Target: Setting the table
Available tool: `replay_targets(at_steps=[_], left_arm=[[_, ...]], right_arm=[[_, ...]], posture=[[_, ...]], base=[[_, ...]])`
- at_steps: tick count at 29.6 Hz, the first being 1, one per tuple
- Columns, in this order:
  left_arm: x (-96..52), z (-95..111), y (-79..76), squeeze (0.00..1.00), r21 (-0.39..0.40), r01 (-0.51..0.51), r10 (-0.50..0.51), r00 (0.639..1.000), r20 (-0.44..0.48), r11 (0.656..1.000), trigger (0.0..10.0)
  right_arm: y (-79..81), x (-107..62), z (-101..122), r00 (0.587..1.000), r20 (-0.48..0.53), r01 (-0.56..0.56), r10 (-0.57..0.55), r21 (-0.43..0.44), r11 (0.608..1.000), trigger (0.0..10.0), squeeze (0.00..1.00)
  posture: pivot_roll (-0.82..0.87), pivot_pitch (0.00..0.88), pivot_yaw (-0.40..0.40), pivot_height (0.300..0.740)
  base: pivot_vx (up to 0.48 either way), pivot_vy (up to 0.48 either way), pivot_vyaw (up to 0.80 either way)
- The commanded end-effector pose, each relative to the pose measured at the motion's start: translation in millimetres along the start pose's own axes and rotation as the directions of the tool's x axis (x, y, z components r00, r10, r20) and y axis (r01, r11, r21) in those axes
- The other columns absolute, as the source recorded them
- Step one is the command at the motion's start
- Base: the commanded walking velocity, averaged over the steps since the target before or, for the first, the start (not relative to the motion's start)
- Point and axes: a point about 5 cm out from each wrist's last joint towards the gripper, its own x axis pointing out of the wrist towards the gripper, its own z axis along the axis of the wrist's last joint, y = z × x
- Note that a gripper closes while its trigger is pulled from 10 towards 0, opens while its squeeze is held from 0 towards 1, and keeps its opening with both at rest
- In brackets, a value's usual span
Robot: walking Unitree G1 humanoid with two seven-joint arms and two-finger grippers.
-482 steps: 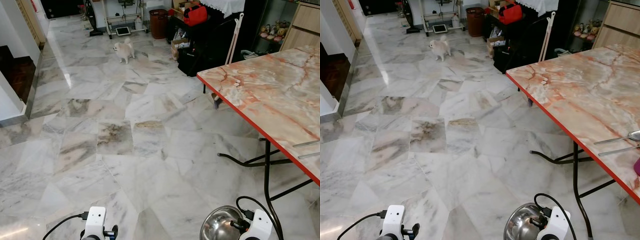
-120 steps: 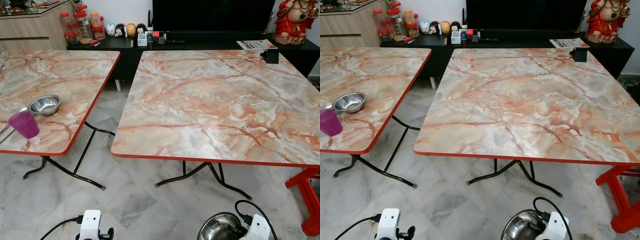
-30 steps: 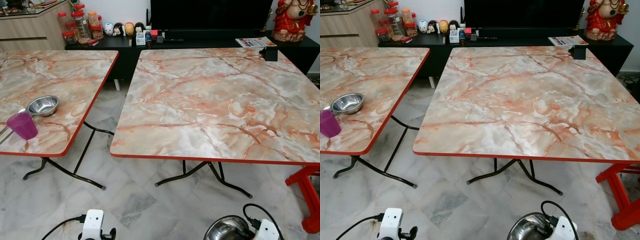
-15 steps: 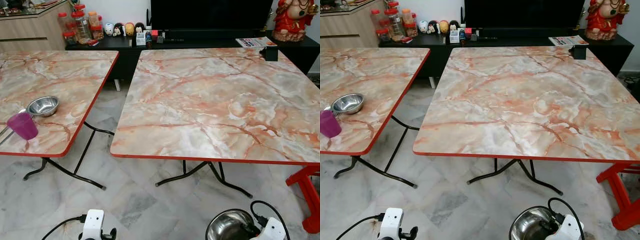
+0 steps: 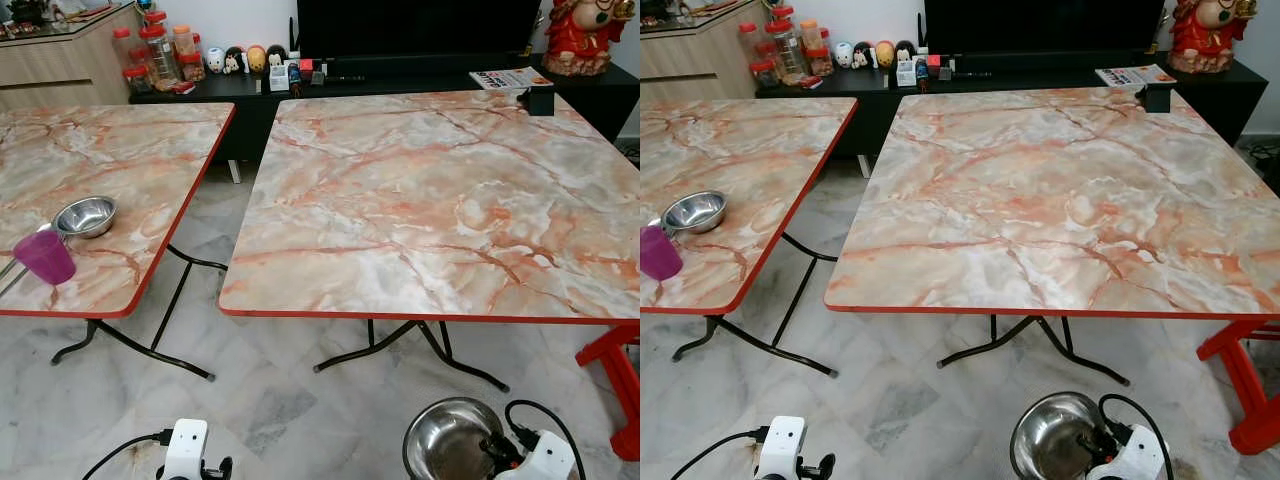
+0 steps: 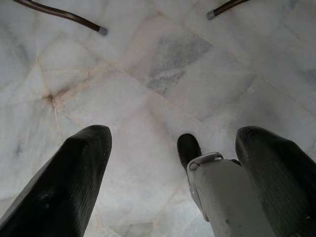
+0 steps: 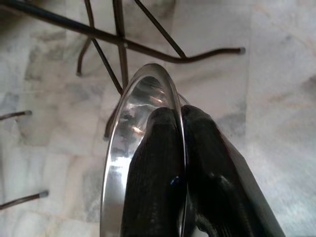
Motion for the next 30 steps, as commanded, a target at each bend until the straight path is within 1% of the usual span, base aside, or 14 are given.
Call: replay_targets(at_steps=[1, 4, 10, 12, 13, 15, 17, 19, 22, 24, 25, 27, 29, 30], left_arm=[[-1.4, -3, 5.3, 0.00, 0.025, -0.001, 0.001, 1.000, -0.020, 1.000, 10.0], [-1.4, -3, 5.4, 0.00, 0.024, -0.001, 0.002, 1.000, -0.020, 1.000, 10.0], [-1.7, -3, 5.3, 0.00, 0.023, -0.001, 0.001, 1.000, -0.021, 1.000, 10.0], [-1.8, -4, 5.1, 0.00, 0.022, 0.000, 0.000, 1.000, -0.021, 1.000, 10.0], [-1.8, -4, 5.1, 0.00, 0.022, 0.000, 0.000, 1.000, -0.021, 1.000, 10.0], [-2.0, -4, 5.3, 0.00, 0.022, 0.000, 0.000, 1.000, -0.022, 1.000, 10.0], [-2.0, -4, 5.5, 0.00, 0.023, 0.000, 0.001, 1.000, -0.022, 1.000, 10.0], [-2.0, -4, 5.5, 0.00, 0.023, 0.000, 0.001, 1.000, -0.022, 1.000, 10.0], [-2.2, -4, 6.7, 0.00, 0.023, -0.003, 0.003, 1.000, -0.021, 1.000, 10.0], [-2.2, -4, 7.0, 0.00, 0.023, -0.003, 0.004, 1.000, -0.020, 1.000, 10.0], [-2.4, -4, 7.9, 0.00, 0.018, -0.009, 0.009, 1.000, -0.018, 1.000, 10.0], [-2.5, -4, 8.2, 0.00, 0.016, -0.010, 0.011, 1.000, -0.018, 1.000, 10.0], [-2.6, -4, 8.5, 0.00, 0.014, -0.012, 0.012, 1.000, -0.018, 1.000, 10.0], [-2.7, -4, 8.8, 0.00, 0.013, -0.014, 0.014, 1.000, -0.018, 1.000, 10.0]], right_arm=[[-1.3, 0.8, 7, 0.999, 0.045, -0.011, 0.010, 0.013, 1.000, 10.0, 0.00], [-1.5, 2.3, 13, 0.997, 0.068, -0.025, 0.024, 0.021, 0.999, 10.0, 0.00], [8.6, 5.7, 18, 0.990, 0.088, -0.113, 0.109, 0.043, 0.993, 10.0, 0.00], [16.9, 7.5, 18, 0.981, 0.083, -0.178, 0.173, 0.054, 0.982, 10.0, 0.00], [16.9, 7.5, 18, 0.981, 0.083, -0.178, 0.173, 0.054, 0.982, 10.0, 0.00], [26.3, 8.9, 18, 0.966, 0.073, -0.251, 0.247, 0.050, 0.967, 10.0, 0.00], [30.9, 9.3, 18, 0.956, 0.069, -0.289, 0.285, 0.051, 0.956, 10.0, 0.00], [30.9, 9.2, 18, 0.956, 0.069, -0.289, 0.286, 0.051, 0.956, 10.0, 0.00], [48.2, 10.0, 22, 0.901, 0.049, -0.432, 0.431, 0.026, 0.901, 10.0, 0.00], [49.8, 10.0, 22, 0.895, 0.046, -0.446, 0.444, 0.025, 0.895, 10.0, 0.00], [55.1, 9.6, 22, 0.872, 0.028, -0.488, 0.488, 0.017, 0.872, 10.0, 0.00], [56.4, 9.3, 22, 0.866, 0.022, -0.500, 0.500, 0.016, 0.866, 10.0, 0.00], [64.7, 8.6, 23, 0.829, 0.003, -0.559, 0.559, 0.012, 0.829, 10.0, 0.00], [71.1, 7.9, 24, 0.800, -0.010, -0.599, 0.599, 0.011, 0.801, 10.0, 0.00]], posture=[[-0.12, 0.000, 0.074, 0.740], [-0.12, 0.000, 0.074, 0.740], [-0.12, 0.000, 0.076, 0.740], [-0.11, 0.000, 0.075, 0.740], [-0.11, 0.000, 0.075, 0.740], [-0.11, 0.000, 0.074, 0.740], [-0.11, 0.000, 0.074, 0.740], [-0.11, 0.000, 0.074, 0.740], [-0.11, 0.000, 0.070, 0.740], [-0.11, 0.000, 0.070, 0.740], [-0.10, 0.000, 0.067, 0.740], [-0.10, 0.000, 0.067, 0.740], [-0.10, 0.000, 0.064, 0.740], [-0.09, 0.000, 0.061, 0.740]], base=[[0.000, 0.000, 0.00], [0.000, 0.000, 0.00], [0.000, 0.000, 0.00], [0.000, 0.000, 0.00], [0.000, 0.000, 0.00], [0.000, 0.000, 0.00], [0.000, 0.000, 0.00], [0.000, 0.000, 0.00], [0.000, 0.000, 0.00], [0.000, 0.000, 0.00], [0.000, 0.000, 0.00], [0.000, 0.000, 0.00], [0.000, 0.000, 0.00], [0.000, 0.000, 0.00]])
